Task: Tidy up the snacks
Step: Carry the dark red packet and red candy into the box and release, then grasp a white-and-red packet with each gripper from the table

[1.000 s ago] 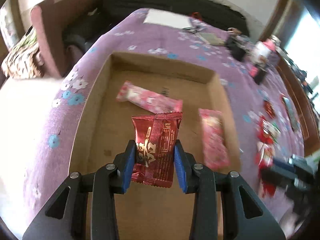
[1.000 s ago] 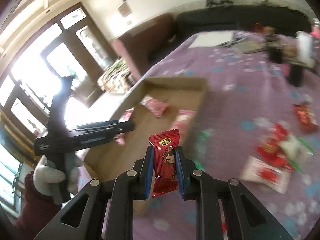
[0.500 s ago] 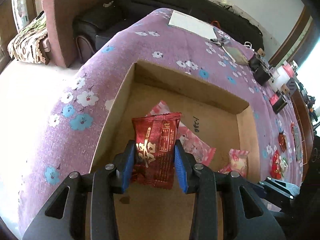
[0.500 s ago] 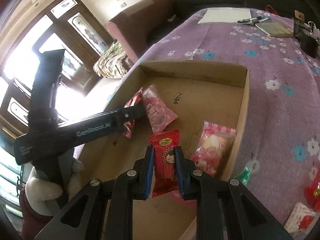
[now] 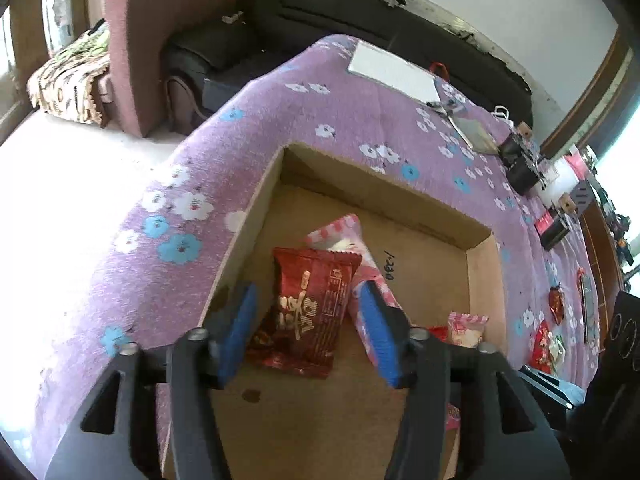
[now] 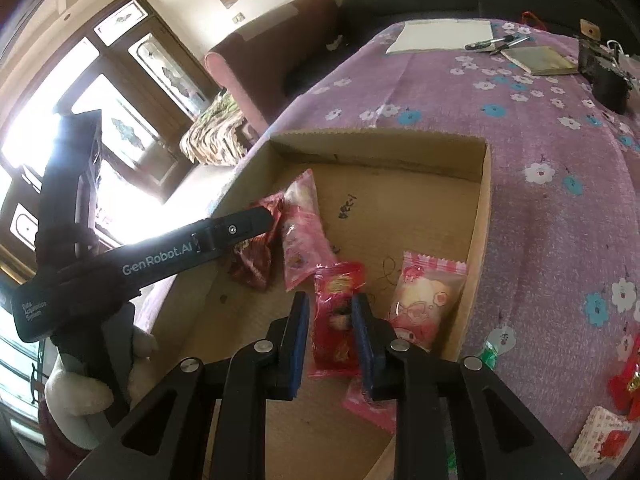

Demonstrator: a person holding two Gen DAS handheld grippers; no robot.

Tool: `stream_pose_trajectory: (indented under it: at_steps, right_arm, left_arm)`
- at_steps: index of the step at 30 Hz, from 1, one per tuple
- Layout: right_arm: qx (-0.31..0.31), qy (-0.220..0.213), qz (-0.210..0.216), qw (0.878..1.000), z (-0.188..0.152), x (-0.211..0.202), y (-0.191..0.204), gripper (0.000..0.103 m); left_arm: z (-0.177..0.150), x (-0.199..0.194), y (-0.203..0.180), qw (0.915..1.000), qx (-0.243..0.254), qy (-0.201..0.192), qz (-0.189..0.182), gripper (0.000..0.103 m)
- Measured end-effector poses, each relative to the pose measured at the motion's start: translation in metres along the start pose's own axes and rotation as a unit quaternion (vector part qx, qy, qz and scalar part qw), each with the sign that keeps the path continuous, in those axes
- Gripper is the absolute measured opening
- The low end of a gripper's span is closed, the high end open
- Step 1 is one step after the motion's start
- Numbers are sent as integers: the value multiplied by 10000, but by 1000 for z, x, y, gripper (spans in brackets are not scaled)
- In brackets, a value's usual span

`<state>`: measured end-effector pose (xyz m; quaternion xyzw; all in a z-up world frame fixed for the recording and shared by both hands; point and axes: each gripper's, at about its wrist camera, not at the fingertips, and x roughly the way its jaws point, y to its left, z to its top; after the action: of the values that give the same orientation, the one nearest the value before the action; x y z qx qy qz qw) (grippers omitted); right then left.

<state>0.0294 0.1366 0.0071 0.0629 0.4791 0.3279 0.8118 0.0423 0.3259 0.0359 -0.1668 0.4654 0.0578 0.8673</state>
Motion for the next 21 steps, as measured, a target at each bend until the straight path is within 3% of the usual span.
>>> stream_pose_trajectory:
  at_steps: [6, 9, 11, 15, 18, 21]
  right_arm:
    - [-48, -337, -1, 9994, -1, -34, 3, 25]
    - [-69, -532, 5, 9986, -9, -62, -6, 25]
    - [-91, -712, -105, 9974, -19, -88, -19, 27]
    - [7, -1010, -645, 9928, -49, -135, -62, 34]
    - [204, -967, -1024, 9898, -71, -153, -96, 35]
    - [497, -848, -1081, 9893, -89, -158, -120, 36]
  left_arm:
    - [-7, -34, -3, 9996, -29, -285, -86, 56]
    - [-17, -58, -13, 9986, 57, -418, -306, 56]
    - [-26, -73, -22, 9976, 144, -490, -463, 56]
    - [-50, -94, -42, 9947, 270, -512, -852, 67]
    - [-70, -99, -64, 9917, 439, -445, -1124, 67]
    - [-88, -96, -92, 9886, 683, -280, -1310, 67]
